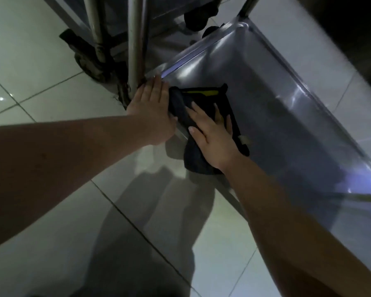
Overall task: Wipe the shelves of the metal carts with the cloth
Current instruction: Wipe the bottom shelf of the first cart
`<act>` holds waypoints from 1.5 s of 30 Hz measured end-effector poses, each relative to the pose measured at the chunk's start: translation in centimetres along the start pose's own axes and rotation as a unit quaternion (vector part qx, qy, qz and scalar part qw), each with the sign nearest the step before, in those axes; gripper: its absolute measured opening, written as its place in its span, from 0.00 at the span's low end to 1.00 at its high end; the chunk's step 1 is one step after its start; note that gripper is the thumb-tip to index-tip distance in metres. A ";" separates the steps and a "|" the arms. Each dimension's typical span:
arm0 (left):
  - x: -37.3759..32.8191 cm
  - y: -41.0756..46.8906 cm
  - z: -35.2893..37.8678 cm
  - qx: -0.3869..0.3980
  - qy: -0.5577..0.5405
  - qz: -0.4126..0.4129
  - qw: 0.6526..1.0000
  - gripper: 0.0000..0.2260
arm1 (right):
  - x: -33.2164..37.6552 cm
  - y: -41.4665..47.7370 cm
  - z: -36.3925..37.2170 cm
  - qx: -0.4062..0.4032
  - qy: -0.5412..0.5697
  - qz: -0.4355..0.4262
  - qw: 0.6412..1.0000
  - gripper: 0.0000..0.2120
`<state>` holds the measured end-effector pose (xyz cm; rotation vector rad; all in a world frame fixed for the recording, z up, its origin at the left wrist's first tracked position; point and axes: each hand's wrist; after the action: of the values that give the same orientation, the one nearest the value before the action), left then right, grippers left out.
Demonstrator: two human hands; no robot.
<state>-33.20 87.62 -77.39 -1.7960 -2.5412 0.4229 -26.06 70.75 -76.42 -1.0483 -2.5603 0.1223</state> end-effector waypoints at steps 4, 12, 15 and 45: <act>-0.8 0.3 -0.1 -0.005 -0.011 -0.008 1.000 0.34 | 0.8 0.5 0.0 0.006 0.010 0.032 0.999 0.22; -0.9 -0.1 1.2 -0.078 -0.016 0.018 0.997 0.35 | -0.7 3.4 -0.3 -0.029 0.009 0.048 0.998 0.22; -0.5 1.1 0.9 -0.102 -0.005 0.064 0.993 0.34 | -0.1 4.0 0.1 -0.055 -0.001 0.065 0.996 0.22; 0.6 6.7 0.6 -0.116 -0.014 0.170 0.978 0.38 | -9.0 9.4 -4.3 -0.141 0.088 0.408 0.898 0.23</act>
<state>-27.34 90.13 -79.50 -2.3358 -2.3839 0.1549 -12.35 71.02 -77.25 -2.0804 -1.8515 -0.1320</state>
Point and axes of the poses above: each hand's wrist, its own y-axis towards the middle knuckle, its own z-axis out of the palm, x = y × z, and after that the axes turned 4 degrees about z, right-handed
